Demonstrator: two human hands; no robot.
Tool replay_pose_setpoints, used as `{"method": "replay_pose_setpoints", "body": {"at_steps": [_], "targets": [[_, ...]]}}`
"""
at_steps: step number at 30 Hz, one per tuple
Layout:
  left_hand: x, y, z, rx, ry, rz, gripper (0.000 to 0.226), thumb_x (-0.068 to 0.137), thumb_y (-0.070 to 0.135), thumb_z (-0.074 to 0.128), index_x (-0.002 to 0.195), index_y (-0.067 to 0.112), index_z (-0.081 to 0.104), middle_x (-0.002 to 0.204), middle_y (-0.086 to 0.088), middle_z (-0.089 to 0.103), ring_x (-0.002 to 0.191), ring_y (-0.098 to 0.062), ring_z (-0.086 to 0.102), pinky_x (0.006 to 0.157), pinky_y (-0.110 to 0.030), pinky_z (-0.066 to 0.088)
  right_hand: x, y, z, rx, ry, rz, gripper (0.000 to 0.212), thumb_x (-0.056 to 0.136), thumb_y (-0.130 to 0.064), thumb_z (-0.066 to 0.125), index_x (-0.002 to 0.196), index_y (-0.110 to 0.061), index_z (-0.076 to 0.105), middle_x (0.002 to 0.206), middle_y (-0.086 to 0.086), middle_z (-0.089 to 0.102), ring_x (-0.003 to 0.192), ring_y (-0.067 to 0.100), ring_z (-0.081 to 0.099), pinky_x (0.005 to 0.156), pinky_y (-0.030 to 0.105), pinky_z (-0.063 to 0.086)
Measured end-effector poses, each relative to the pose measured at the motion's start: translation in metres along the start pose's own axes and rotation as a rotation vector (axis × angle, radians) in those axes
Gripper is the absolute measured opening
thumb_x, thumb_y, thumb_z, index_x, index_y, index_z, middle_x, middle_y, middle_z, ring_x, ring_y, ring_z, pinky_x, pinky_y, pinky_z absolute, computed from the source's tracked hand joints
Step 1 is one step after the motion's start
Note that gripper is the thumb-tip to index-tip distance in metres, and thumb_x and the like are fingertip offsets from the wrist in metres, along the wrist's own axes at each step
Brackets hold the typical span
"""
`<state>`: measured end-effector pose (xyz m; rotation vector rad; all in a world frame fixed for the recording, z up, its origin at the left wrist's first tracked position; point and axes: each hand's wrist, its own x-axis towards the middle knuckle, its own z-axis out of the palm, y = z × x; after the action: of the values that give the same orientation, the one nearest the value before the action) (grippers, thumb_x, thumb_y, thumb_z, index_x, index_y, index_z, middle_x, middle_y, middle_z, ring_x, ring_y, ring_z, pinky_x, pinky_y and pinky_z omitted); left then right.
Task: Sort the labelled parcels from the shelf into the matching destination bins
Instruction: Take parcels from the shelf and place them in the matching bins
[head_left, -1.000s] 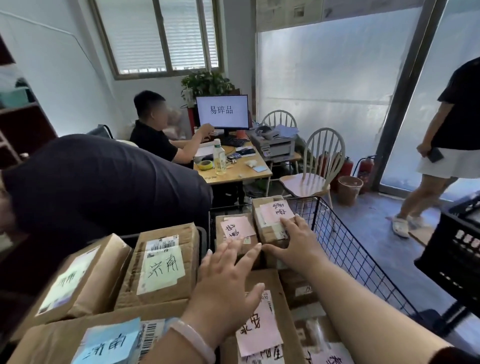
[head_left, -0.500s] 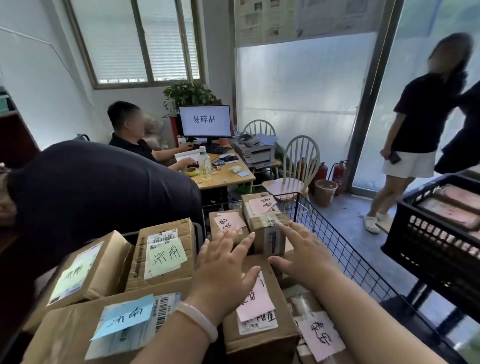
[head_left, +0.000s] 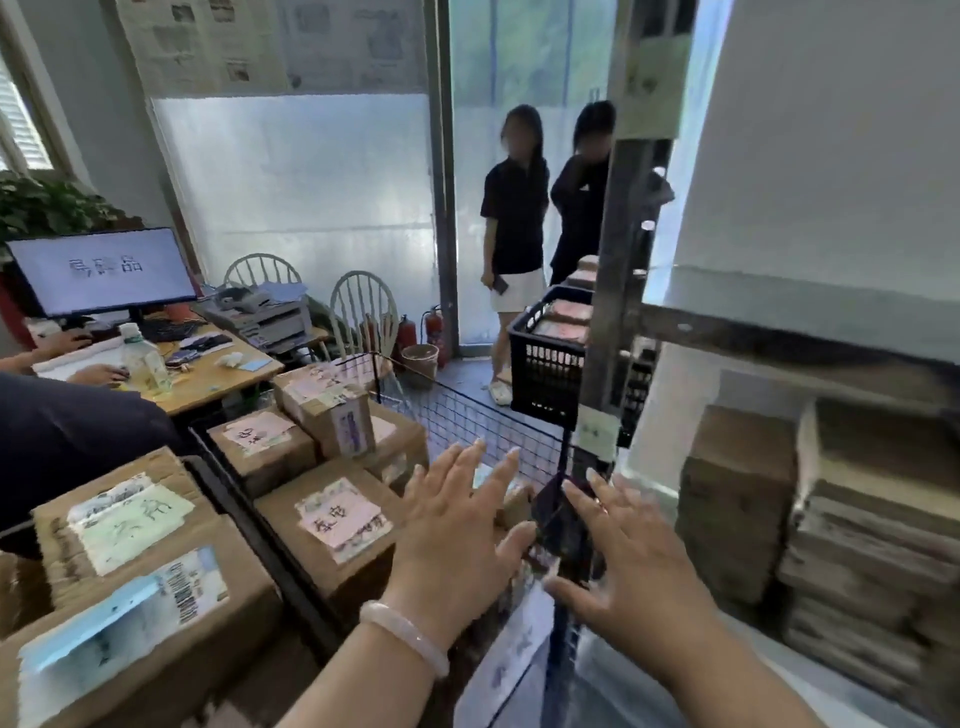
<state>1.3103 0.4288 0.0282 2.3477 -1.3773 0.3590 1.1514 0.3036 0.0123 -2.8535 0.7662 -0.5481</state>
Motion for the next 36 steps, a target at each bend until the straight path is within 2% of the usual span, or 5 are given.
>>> {"method": "replay_pose_setpoints", "body": {"at_steps": [3, 8, 18, 29, 36], "targets": [[-0.006, 0.059, 0.013, -0.089, -0.038, 0.147, 0.072, 0.093, 0.065, 0.040, 0.154, 0.047, 0.005, 0.165, 0.009, 0.003, 0.151, -0.016, -0.003, 0.122, -0.041, -0.004, -0.056, 0.032, -0.030, -0.073, 0.054, 0.163, 0.091, 0.082, -0.079, 0.037, 0.143, -0.048, -0.023, 0.162, -0.014, -0.011, 0.142, 0.001, -0.022, 0.118, 0.031, -0.013], [-0.016, 0.150, 0.023, -0.192, -0.061, 0.371, 0.072, 0.092, 0.064, 0.039, 0.153, 0.046, 0.005, 0.164, 0.009, 0.007, 0.151, -0.015, -0.002, 0.121, -0.042, -0.002, -0.134, 0.075, -0.080, -0.137, 0.154, 0.402, 0.087, 0.080, -0.080, 0.035, 0.141, -0.049, -0.019, 0.160, -0.018, -0.012, 0.143, 0.001, -0.024, 0.115, 0.030, -0.016], [-0.039, 0.304, 0.045, -0.332, -0.098, 0.622, 0.072, 0.090, 0.066, 0.040, 0.152, 0.049, 0.006, 0.164, 0.009, 0.012, 0.151, -0.014, 0.004, 0.120, -0.040, 0.001, -0.245, 0.156, -0.147, -0.121, 0.250, 0.711, 0.092, 0.080, -0.074, 0.051, 0.152, -0.044, 0.002, 0.162, -0.016, 0.001, 0.149, 0.008, -0.006, 0.120, 0.035, 0.007], [-0.055, 0.411, 0.066, -0.315, -0.078, 0.544, 0.070, 0.091, 0.066, 0.037, 0.151, 0.051, 0.007, 0.164, 0.011, 0.010, 0.151, -0.012, 0.000, 0.117, -0.039, -0.002, -0.256, 0.305, -0.184, 0.379, 0.375, 0.923, 0.081, 0.085, -0.062, 0.058, 0.152, -0.032, 0.023, 0.157, 0.000, 0.029, 0.142, 0.023, 0.030, 0.113, 0.043, 0.030], [-0.059, 0.431, 0.070, -0.243, -0.057, 0.404, 0.067, 0.093, 0.065, 0.040, 0.152, 0.050, 0.010, 0.164, 0.012, 0.008, 0.150, -0.011, -0.001, 0.118, -0.038, 0.000, -0.215, 0.370, -0.177, 0.939, 0.306, 1.198, 0.083, 0.088, -0.063, 0.054, 0.153, -0.024, 0.021, 0.156, 0.009, 0.032, 0.136, 0.035, 0.040, 0.109, 0.049, 0.038]]}}
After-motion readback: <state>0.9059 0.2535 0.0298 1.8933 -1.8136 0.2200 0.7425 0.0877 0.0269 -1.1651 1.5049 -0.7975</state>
